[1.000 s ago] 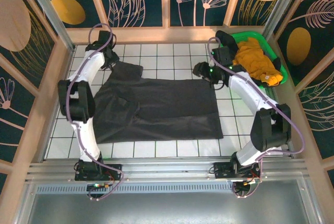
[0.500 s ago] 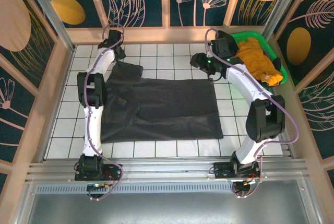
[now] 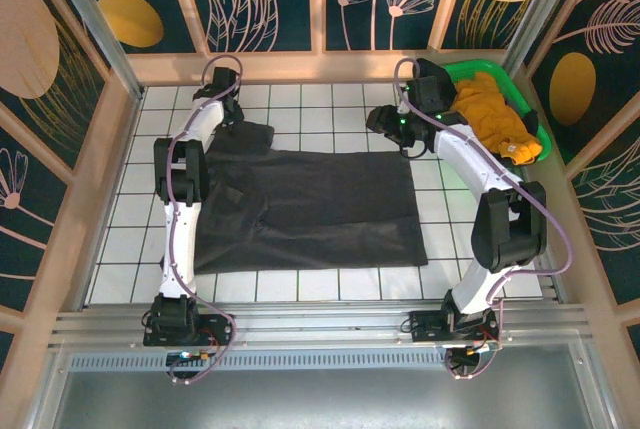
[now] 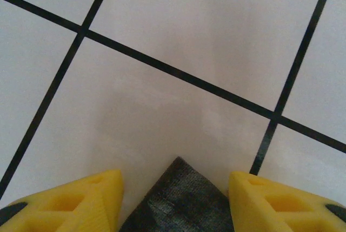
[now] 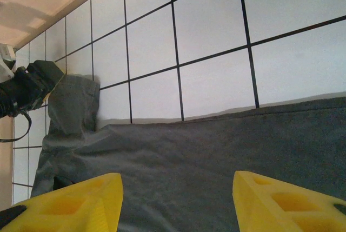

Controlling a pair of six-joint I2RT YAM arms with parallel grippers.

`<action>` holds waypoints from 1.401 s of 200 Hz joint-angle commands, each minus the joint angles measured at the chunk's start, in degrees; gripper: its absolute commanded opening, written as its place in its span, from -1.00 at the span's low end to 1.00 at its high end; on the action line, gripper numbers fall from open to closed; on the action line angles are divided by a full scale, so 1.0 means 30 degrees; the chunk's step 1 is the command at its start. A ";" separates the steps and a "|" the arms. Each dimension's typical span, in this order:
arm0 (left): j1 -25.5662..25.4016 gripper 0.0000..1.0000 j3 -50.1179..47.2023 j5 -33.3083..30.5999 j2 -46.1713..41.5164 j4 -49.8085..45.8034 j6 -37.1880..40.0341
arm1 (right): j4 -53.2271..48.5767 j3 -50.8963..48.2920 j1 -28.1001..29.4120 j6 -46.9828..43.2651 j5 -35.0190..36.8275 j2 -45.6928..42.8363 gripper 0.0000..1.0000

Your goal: Fold and stack the t-shirts

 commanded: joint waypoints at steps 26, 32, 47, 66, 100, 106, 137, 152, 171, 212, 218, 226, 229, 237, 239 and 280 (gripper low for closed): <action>-0.0255 -0.21 -0.0165 0.0530 0.0873 -0.1287 -0.0141 | 0.0496 -0.0501 -0.0197 0.0046 -0.0292 0.0133 0.13; -0.0282 -0.29 -0.0161 0.0577 0.0921 -0.1345 -0.0142 | 0.0549 -0.0556 -0.0209 0.0084 -0.0212 0.0156 0.13; -0.0339 -0.56 -0.0147 0.0472 0.0663 -0.1387 -0.0142 | 0.0741 -0.0827 -0.0214 0.0270 0.0275 0.0108 0.09; -0.0481 -1.00 -0.0118 0.0136 -0.0153 -0.1206 -0.0305 | 0.0644 -0.1338 -0.0219 0.0862 0.2508 0.0092 0.03; -0.0919 -1.00 0.0036 -0.0032 -0.1916 -0.0832 -0.0665 | -0.1727 -0.0416 -0.0631 0.2343 0.7189 0.2146 -0.08; -0.1005 -1.00 0.0014 -0.0036 -0.2187 -0.0783 -0.0661 | -0.2166 -0.0024 -0.0649 0.2497 0.7896 0.2628 -0.08; -0.1279 -1.00 -0.0454 -0.0024 -0.3499 -0.0616 -0.0792 | -0.3357 0.1797 -0.0859 0.2691 0.9902 0.5208 -0.07; -0.1308 -1.00 -0.0821 0.0295 -0.3887 -0.0616 -0.0873 | -0.3291 0.2424 -0.1029 0.2586 0.9820 0.6290 -0.06; -0.1396 -1.00 -0.1402 0.0625 -0.4378 -0.0545 -0.0861 | -0.3455 0.3421 -0.1099 0.2305 0.9947 0.7381 -0.06; -0.1540 -1.00 -0.2540 0.1194 -0.5163 -0.0276 -0.0742 | -0.3676 0.4892 -0.1153 0.1776 0.9679 0.8730 -0.07; -0.1544 -1.00 -0.2600 0.1223 -0.5196 -0.0295 -0.0757 | -0.3695 0.4941 -0.1173 0.1762 0.9650 0.8815 -0.09; -0.1544 -1.00 -0.2652 0.1279 -0.5263 -0.0317 -0.0753 | -0.3665 0.4912 -0.1167 0.1731 0.9536 0.8904 -0.12; -0.1544 -1.00 -0.2665 0.1308 -0.5282 -0.0322 -0.0756 | -0.3681 0.4890 -0.1167 0.1728 0.9517 0.8933 -0.13; -0.1544 -1.00 -0.2696 0.1320 -0.5270 -0.0347 -0.0728 | -0.3743 0.4812 -0.1161 0.1759 0.9473 0.8992 -0.14; -0.1537 -1.00 -0.2689 0.1314 -0.5259 -0.0358 -0.0728 | -0.3741 0.4784 -0.1163 0.1783 0.9472 0.9004 -0.14; -0.1544 -1.00 -0.2667 0.1459 -0.5129 -0.0363 -0.0702 | -0.3811 0.4341 -0.1174 0.1893 0.9458 0.9238 -0.15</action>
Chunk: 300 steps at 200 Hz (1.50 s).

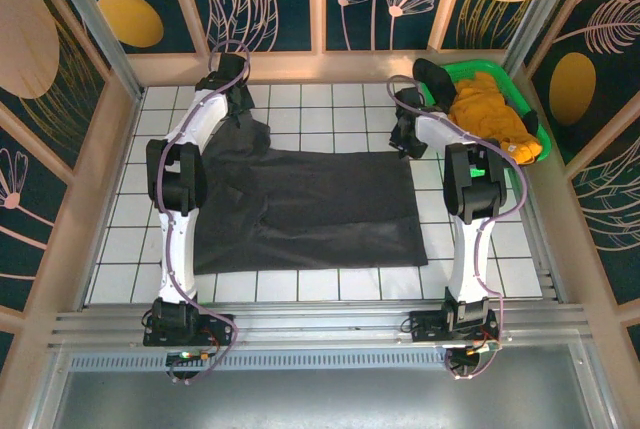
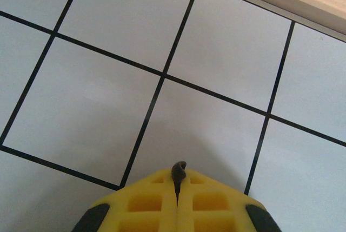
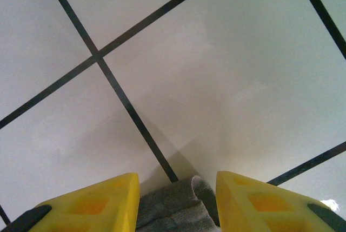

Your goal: Fold and stack the t-shirts

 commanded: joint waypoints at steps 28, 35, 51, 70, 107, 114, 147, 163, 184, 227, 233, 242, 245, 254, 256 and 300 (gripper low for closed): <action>-0.0091 -1.00 0.0000 0.0155 -0.0565 -0.0166 -0.0148 | -0.0223 -0.0010 -0.0113 -0.0328 0.0081 0.0777 -0.27; -0.0094 -1.00 0.0022 0.0103 -0.0534 -0.0230 -0.0172 | -0.0150 0.0034 -0.0108 -0.0410 0.0057 0.0840 -0.33; -0.0095 -1.00 0.0058 0.0073 -0.0515 -0.0424 -0.0204 | -0.0003 0.0065 -0.0111 -0.0694 -0.0059 0.0960 -0.58; -0.0094 -1.00 0.0110 0.0181 -0.0533 -0.0780 -0.0307 | 0.0042 -0.0146 -0.0073 -0.0991 -0.0071 0.0812 -0.93; -0.0091 -1.00 -0.0565 0.0497 -0.1439 -0.1493 -0.0452 | 0.1069 -0.1676 -0.0092 -0.1711 -0.0264 -0.1031 -1.00; -0.0094 -1.00 -0.1080 0.0571 -0.1880 -0.1462 -0.0496 | 0.1223 -0.1965 -0.0074 -0.1891 -0.0287 -0.1470 -1.00; -0.0153 -1.00 -0.4373 0.1239 -0.4991 -0.0746 -0.0817 | 0.2121 -0.3302 0.0047 -0.3016 -0.0956 -0.3316 -1.00; -0.0206 -1.00 -0.6196 0.1811 -0.6724 -0.0472 -0.0933 | 0.2769 -0.4234 0.0182 -0.3588 -0.1257 -0.4405 -1.00; -0.0241 -1.00 -0.8894 0.2277 -0.9232 -0.0639 -0.1169 | 0.3645 -0.5658 0.0412 -0.4168 -0.1568 -0.6268 -1.00; -0.0239 -1.00 -1.5589 0.0683 -1.6265 -0.1346 -0.3408 | 0.3056 -0.8505 0.0538 -0.3072 -0.1570 -0.9818 -1.00; -0.0242 -1.00 -1.6515 0.0331 -1.7292 -0.1551 -0.3986 | 0.2981 -0.9087 0.0560 -0.2838 -0.1571 -1.0302 -1.00; -0.0241 -1.00 -1.7947 -0.0010 -1.8898 -0.1826 -0.4938 | 0.2837 -0.9905 0.0636 -0.2486 -0.1519 -1.1044 -1.00; -0.0241 -1.00 -1.8425 -0.0083 -1.9429 -0.1882 -0.5259 | 0.2786 -1.0253 0.0648 -0.2371 -0.1533 -1.1277 -1.00; -0.0241 -1.00 -1.9718 -0.0220 -2.0772 -0.2165 -0.6256 | 0.2640 -1.1078 0.0684 -0.2052 -0.1624 -1.1899 -1.00; -0.0241 -1.00 -1.9957 -0.0247 -2.1091 -0.2242 -0.6456 | 0.2610 -1.1291 0.0690 -0.1982 -0.1626 -1.2032 -1.00; -0.0241 -1.00 -2.4295 0.0943 -2.6236 -0.3353 -0.9942 | 0.2007 -1.3959 0.0662 -0.1078 -0.1954 -1.2647 -1.00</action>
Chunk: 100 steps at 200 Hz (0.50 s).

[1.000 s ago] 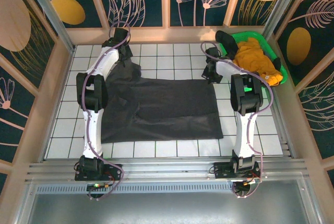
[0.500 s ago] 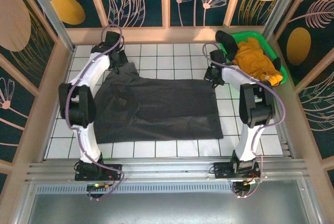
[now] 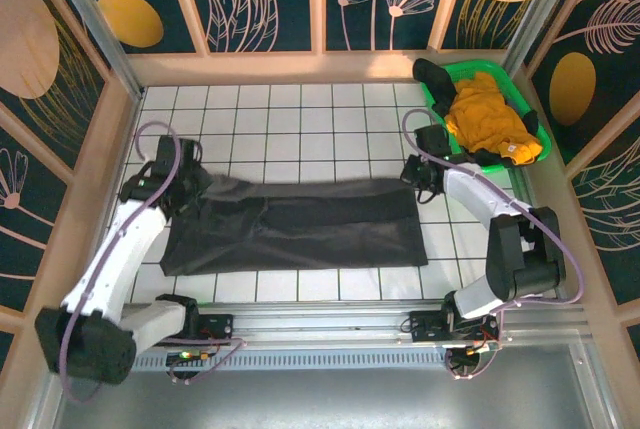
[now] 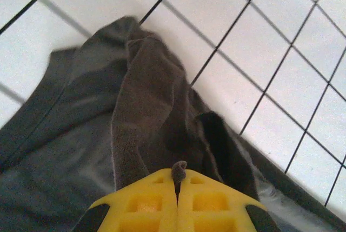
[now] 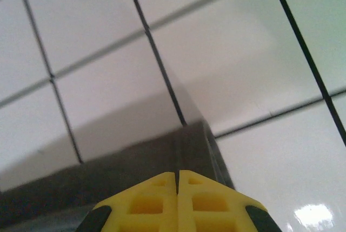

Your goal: Fold and stack the t-shirts

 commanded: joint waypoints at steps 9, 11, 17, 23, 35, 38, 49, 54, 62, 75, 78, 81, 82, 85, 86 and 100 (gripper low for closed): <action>-0.0029 -1.00 -0.1902 0.0401 -0.1961 -0.1742 -0.3247 | -0.0738 -0.1171 0.0085 0.0946 0.0006 -0.0022 -1.00; -0.0029 -1.00 -0.1967 0.0335 -0.2068 -0.1865 -0.3305 | -0.0767 -0.1189 0.0055 0.0986 0.0041 0.0010 -1.00; -0.0028 -1.00 -0.2135 0.0138 -0.2401 -0.2123 -0.3544 | -0.0838 -0.1197 0.0019 0.1050 0.0115 0.0159 -1.00; -0.0029 -1.00 -0.2234 -0.0123 -0.2727 -0.2892 -0.3745 | -0.0965 -0.1149 0.0002 0.1109 0.0222 0.0304 -1.00; -0.0029 -1.00 -0.2476 -0.0481 -0.3261 -0.3612 -0.4065 | -0.1064 -0.1019 -0.0021 0.1175 0.0384 0.0508 -1.00; -0.0029 -1.00 -0.2529 -0.0487 -0.3374 -0.3711 -0.4120 | -0.1055 -0.0988 -0.0008 0.1168 0.0385 0.0552 -1.00; -0.0029 -1.00 -0.2767 -0.0361 -0.3736 -0.3880 -0.4272 | -0.1086 -0.0844 -0.0017 0.1148 0.0414 0.0618 -1.00; -0.0029 -1.00 -0.2867 -0.0292 -0.3866 -0.3980 -0.4414 | -0.1148 -0.0775 -0.0018 0.1143 0.0467 0.0674 -1.00; -0.0028 -1.00 -0.2954 -0.0326 -0.4035 -0.4214 -0.4648 | -0.1238 -0.0630 -0.0023 0.1111 0.0570 0.0678 -1.00; -0.0029 -1.00 -0.2887 -0.0657 -0.4271 -0.4699 -0.4884 | -0.1449 -0.0432 -0.0014 0.1066 0.0755 0.0532 -1.00; -0.0029 -1.00 -0.2855 -0.0777 -0.4310 -0.4821 -0.4919 | -0.1492 -0.0402 0.0003 0.1045 0.0790 0.0489 -1.00; -0.0029 -1.00 -0.2796 -0.0894 -0.4359 -0.4920 -0.4934 | -0.1559 -0.0365 0.0002 0.1016 0.0842 0.0414 -1.00; -0.0029 -1.00 -0.2773 -0.0925 -0.4369 -0.4961 -0.4920 | -0.1568 -0.0346 -0.0011 0.1023 0.0862 0.0384 -1.00; -0.0029 -1.00 -0.2742 -0.1041 -0.4399 -0.5073 -0.4956 | -0.1620 -0.0332 -0.0011 0.0995 0.0902 0.0342 -1.00; -0.0029 -1.00 -0.2731 -0.1072 -0.4403 -0.5111 -0.4961 | -0.1642 -0.0315 -0.0017 0.0998 0.0907 0.0318 -1.00; -0.0022 -1.00 -0.2658 -0.1380 -0.4466 -0.5518 -0.5009 | -0.1926 -0.0310 0.0018 0.0996 0.1022 -0.0011 -1.00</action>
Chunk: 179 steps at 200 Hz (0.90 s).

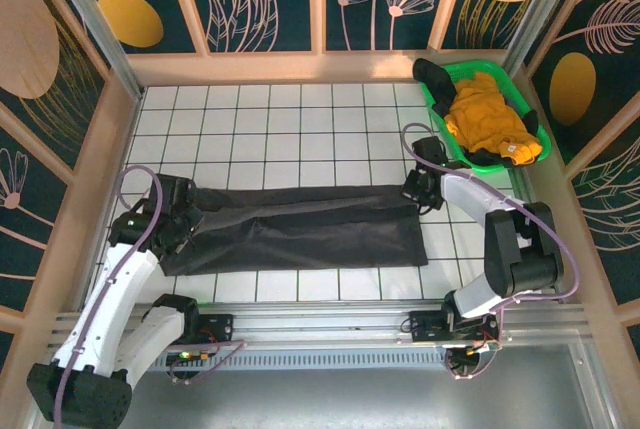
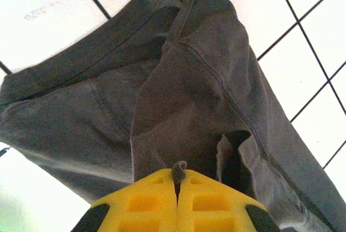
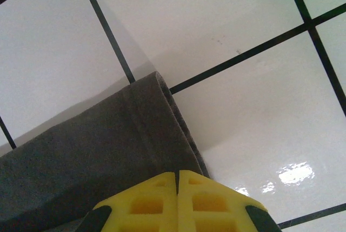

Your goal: Fold and stack the t-shirts

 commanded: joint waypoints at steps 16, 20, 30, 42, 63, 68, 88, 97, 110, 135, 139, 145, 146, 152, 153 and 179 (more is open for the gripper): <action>-0.0026 -1.00 -0.0092 -0.0996 -0.0212 -0.1921 -0.0715 | -0.1299 0.0306 0.0028 0.0196 0.0673 -0.0719 -1.00; -0.0020 -1.00 -0.0165 -0.1023 -0.0183 -0.2008 -0.0780 | -0.1336 0.0196 0.0031 0.0260 0.0591 -0.0759 -1.00; -0.0029 -1.00 -0.0476 -0.1010 -0.0175 -0.2063 -0.0916 | -0.1423 -0.0151 0.0031 0.0478 0.0356 -0.0873 -1.00; -0.0029 -1.00 -0.0954 -0.1047 -0.0196 -0.1976 -0.1007 | -0.1421 -0.0691 0.0014 0.0812 0.0054 -0.1054 -1.00; -0.0015 -1.00 -0.1752 -0.1196 -0.0109 -0.1862 -0.1169 | -0.1470 -0.1422 0.0018 0.1319 -0.0187 -0.1480 -0.55; -0.0028 -1.00 -0.1902 -0.1200 -0.0109 -0.1804 -0.1171 | -0.1507 -0.1499 0.0003 0.1431 -0.0157 -0.1591 -0.46; -0.0029 -1.00 -0.2357 -0.1259 -0.0145 -0.1734 -0.1382 | -0.1716 -0.1410 -0.0009 0.1702 0.0069 -0.2157 -0.29; -0.0029 -1.00 -0.2553 -0.1230 -0.0112 -0.1584 -0.1384 | -0.1699 -0.1237 -0.0010 0.1775 0.0128 -0.2380 -0.28; -0.0029 -1.00 -0.2871 -0.1158 -0.0055 -0.1345 -0.1449 | -0.1663 -0.0831 0.0012 0.1853 0.0066 -0.2515 -0.26; -0.0029 -0.92 -0.3099 -0.1218 0.0224 -0.0923 -0.1510 | -0.1581 0.0105 0.0118 0.1999 -0.0334 -0.2112 -0.31; -0.0028 -0.91 -0.3087 -0.1317 0.0306 -0.0921 -0.1504 | -0.1575 0.0218 0.0159 0.2028 -0.0393 -0.2020 -0.33; -0.0029 -0.91 -0.3043 -0.1551 0.0398 -0.0921 -0.1509 | -0.1443 0.0352 0.0205 0.2084 -0.0556 -0.1923 -0.35; -0.0029 -0.91 -0.3028 -0.1581 0.0409 -0.0921 -0.1509 | -0.1406 0.0377 0.0197 0.2086 -0.0601 -0.1893 -0.35; -0.0029 -0.90 -0.2995 -0.1709 0.0497 -0.0845 -0.1476 | -0.1297 0.0468 0.0228 0.2131 -0.0791 -0.1750 -0.37; -0.0029 -0.90 -0.2975 -0.1733 0.0502 -0.0839 -0.1449 | -0.1260 0.0494 0.0223 0.2139 -0.0822 -0.1734 -0.37; -0.0029 -0.89 -0.2919 -0.1852 0.0885 -0.0624 -0.1341 | -0.1006 0.0657 0.0289 0.2452 -0.1176 -0.0867 -0.56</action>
